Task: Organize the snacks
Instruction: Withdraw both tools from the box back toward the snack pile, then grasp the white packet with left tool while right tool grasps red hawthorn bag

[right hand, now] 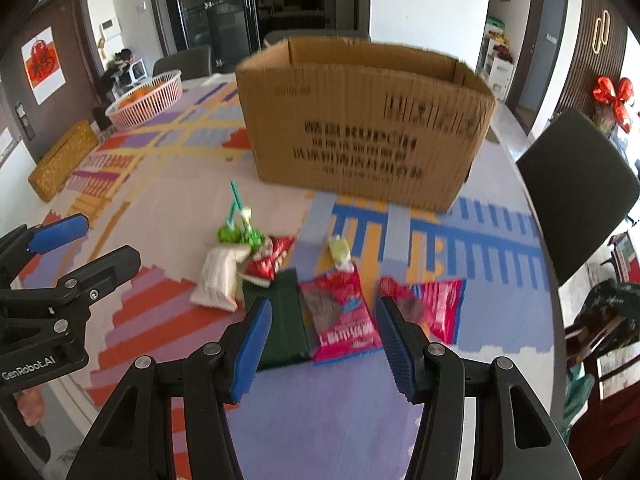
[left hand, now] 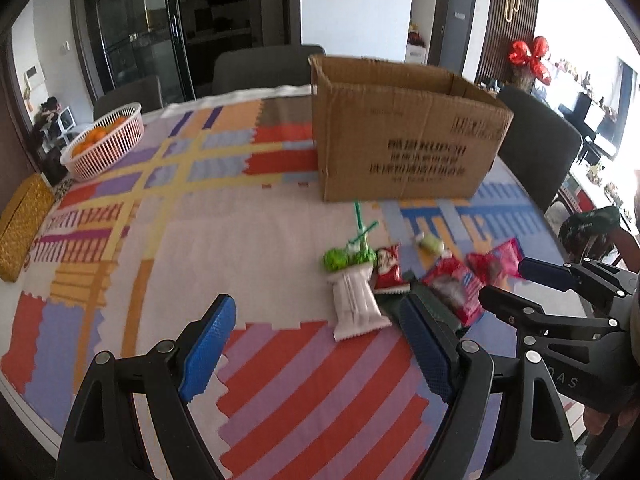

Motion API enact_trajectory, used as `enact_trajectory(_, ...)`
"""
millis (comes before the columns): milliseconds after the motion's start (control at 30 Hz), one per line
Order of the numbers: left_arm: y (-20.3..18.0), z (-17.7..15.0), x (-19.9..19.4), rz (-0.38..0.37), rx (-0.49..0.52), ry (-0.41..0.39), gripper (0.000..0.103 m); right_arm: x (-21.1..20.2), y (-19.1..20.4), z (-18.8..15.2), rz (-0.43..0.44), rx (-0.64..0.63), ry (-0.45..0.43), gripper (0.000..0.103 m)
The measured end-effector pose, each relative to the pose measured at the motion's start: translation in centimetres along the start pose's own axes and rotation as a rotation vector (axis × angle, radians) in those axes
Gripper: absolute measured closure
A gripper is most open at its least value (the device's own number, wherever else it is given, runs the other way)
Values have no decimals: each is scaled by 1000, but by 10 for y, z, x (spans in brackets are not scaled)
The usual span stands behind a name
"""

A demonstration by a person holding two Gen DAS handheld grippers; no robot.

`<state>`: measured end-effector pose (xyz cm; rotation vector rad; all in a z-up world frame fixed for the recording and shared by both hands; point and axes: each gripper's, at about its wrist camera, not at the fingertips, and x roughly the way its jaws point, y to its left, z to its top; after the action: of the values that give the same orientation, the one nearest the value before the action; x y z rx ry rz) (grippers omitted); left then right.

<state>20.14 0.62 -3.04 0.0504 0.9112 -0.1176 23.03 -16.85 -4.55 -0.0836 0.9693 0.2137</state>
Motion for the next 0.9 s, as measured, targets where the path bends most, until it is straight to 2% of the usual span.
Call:
enact_trajectory(367,-12,-14,33,-18,31,75,20,32,-12,-20,9,20,98,48)
enact_trajectory(900,-13,1,84,-42,50,118,25,70,-14,-8,9,-3,141,48)
